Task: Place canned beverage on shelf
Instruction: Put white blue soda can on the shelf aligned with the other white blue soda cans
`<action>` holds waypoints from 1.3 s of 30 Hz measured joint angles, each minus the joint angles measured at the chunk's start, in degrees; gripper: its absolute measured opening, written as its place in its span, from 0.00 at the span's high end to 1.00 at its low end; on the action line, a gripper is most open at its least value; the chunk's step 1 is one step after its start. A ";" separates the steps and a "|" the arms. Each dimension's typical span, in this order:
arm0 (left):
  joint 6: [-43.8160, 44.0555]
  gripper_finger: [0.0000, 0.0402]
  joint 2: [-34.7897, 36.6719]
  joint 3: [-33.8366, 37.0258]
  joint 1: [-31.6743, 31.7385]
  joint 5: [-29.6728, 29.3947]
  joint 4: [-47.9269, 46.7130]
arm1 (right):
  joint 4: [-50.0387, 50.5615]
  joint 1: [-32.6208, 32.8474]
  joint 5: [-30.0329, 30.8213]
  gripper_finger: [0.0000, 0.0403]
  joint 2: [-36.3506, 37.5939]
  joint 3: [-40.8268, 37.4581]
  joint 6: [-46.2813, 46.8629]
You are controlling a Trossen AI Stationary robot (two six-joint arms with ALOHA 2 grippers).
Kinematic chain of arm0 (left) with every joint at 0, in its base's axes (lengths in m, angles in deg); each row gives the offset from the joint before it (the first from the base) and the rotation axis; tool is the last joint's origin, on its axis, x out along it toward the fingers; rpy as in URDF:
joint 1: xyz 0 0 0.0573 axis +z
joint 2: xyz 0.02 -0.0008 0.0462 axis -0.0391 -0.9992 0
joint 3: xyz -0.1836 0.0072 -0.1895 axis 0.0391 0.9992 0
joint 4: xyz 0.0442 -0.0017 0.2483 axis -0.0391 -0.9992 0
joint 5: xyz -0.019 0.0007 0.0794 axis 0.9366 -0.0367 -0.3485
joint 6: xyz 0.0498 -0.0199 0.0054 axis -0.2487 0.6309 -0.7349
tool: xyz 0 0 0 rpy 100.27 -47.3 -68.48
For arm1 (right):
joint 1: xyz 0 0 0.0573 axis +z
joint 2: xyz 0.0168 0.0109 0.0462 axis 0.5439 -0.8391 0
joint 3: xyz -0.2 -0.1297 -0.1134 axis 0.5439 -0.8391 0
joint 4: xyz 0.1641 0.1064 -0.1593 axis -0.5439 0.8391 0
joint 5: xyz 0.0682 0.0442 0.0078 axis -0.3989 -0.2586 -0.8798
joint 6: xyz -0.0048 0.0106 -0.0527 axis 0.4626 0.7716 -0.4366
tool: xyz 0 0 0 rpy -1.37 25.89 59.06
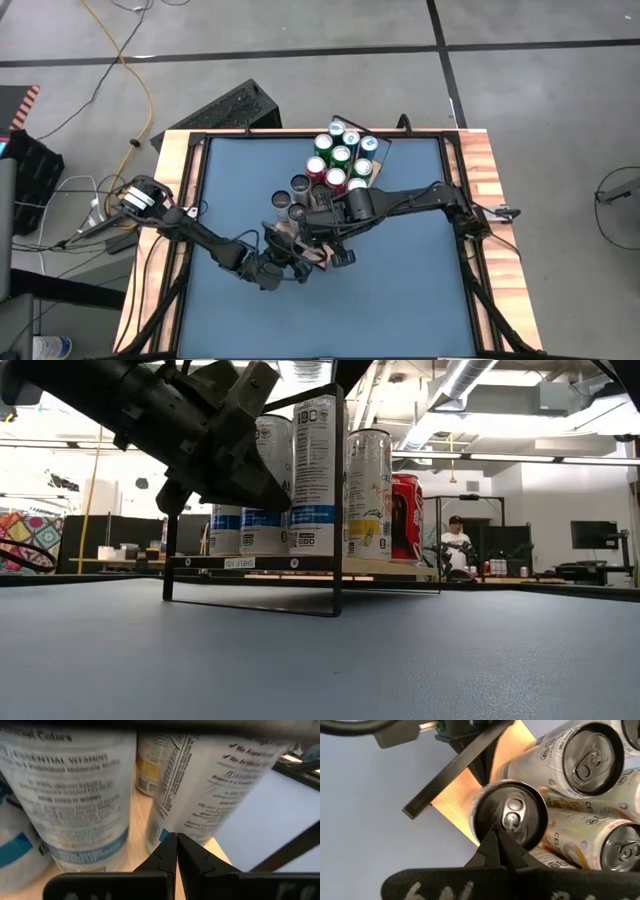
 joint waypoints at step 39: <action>8.92 1.00 4.85 0.09 -4.39 -1.65 -13.98 | -39.48 5.92 3.19 1.00 27.23 -50.77 19.39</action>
